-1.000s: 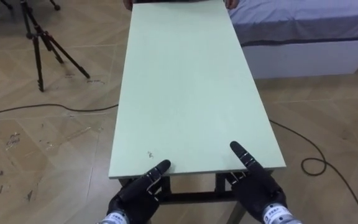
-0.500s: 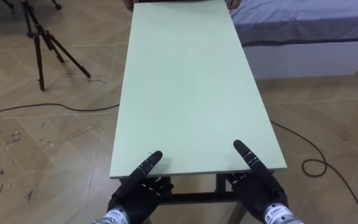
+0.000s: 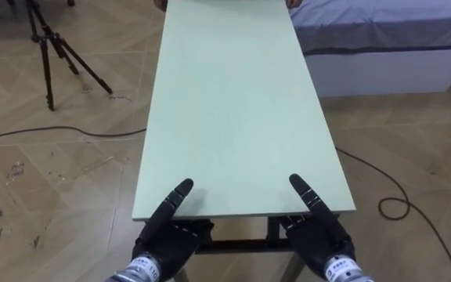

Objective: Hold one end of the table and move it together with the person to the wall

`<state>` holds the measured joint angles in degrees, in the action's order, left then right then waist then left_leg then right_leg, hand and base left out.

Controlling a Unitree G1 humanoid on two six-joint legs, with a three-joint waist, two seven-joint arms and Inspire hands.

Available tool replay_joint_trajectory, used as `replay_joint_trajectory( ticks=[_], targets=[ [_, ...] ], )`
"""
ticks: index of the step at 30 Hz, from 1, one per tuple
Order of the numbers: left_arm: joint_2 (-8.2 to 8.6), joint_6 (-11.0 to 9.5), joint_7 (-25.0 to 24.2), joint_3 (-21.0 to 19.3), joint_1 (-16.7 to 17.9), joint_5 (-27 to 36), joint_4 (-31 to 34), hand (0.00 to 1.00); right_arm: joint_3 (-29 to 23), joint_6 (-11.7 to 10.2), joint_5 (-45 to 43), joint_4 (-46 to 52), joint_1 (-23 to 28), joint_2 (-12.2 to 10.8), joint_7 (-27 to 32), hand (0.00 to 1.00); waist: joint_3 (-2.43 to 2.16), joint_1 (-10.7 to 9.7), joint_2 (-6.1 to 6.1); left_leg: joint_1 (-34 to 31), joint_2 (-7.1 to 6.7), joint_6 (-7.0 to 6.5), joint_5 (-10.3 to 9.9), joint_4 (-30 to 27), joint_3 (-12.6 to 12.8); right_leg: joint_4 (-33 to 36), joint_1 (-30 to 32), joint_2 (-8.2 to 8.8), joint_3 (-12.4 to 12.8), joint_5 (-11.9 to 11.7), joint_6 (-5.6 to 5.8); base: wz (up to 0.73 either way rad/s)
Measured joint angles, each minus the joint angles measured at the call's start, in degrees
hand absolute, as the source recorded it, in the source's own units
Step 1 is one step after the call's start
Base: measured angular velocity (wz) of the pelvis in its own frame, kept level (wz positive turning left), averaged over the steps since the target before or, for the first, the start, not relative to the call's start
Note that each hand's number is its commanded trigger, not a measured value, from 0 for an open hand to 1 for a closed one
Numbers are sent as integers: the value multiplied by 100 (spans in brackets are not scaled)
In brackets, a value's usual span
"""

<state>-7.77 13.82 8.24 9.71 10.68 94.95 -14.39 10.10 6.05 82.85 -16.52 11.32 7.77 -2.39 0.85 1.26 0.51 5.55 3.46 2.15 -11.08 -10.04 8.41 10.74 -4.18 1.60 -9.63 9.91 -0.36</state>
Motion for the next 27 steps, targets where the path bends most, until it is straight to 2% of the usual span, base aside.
replay_joint_trajectory(
  ticks=[4, 7, 11, 22, 27],
  targets=[
    [42, 0, 5, -53, 2, -1, 10, 100, -62, 41, -1, 1, 5, -65, 28, 100, -1, 6, 2, 1, -4, 0, 0, -25, -68, -10, 26, -3, 7, -1, -2, 0],
    [94, 0, 6, -54, 39, -1, 100, 100, -99, 103, 7, -5, 21, -79, 362, 100, 3, 83, 15, -9, -5, 0, 0, -24, -70, -10, 34, -3, 1, -1, -2, 0],
    [194, 0, 32, -142, 61, -37, 106, 100, -94, 115, -47, -4, 35, -95, 371, 100, -4, 99, 29, -7, -6, 0, 0, -23, -77, -11, 22, -4, 2, -1, -2, 0],
    [225, -6, 145, -183, 94, -276, 105, 100, -98, 92, -318, -4, 32, -183, 342, 100, -5, 59, 29, 2, -11, 0, 0, 33, -59, 1, 27, 1, 13, -3, -1, -1],
    [309, -28, 16, -227, 130, -507, 92, 100, -100, 92, -318, -2, 32, -192, 336, 100, -4, 57, 20, 1, -12, 0, 0, 32, -67, -1, 27, 0, 17, -2, -1, 0]
  ],
)
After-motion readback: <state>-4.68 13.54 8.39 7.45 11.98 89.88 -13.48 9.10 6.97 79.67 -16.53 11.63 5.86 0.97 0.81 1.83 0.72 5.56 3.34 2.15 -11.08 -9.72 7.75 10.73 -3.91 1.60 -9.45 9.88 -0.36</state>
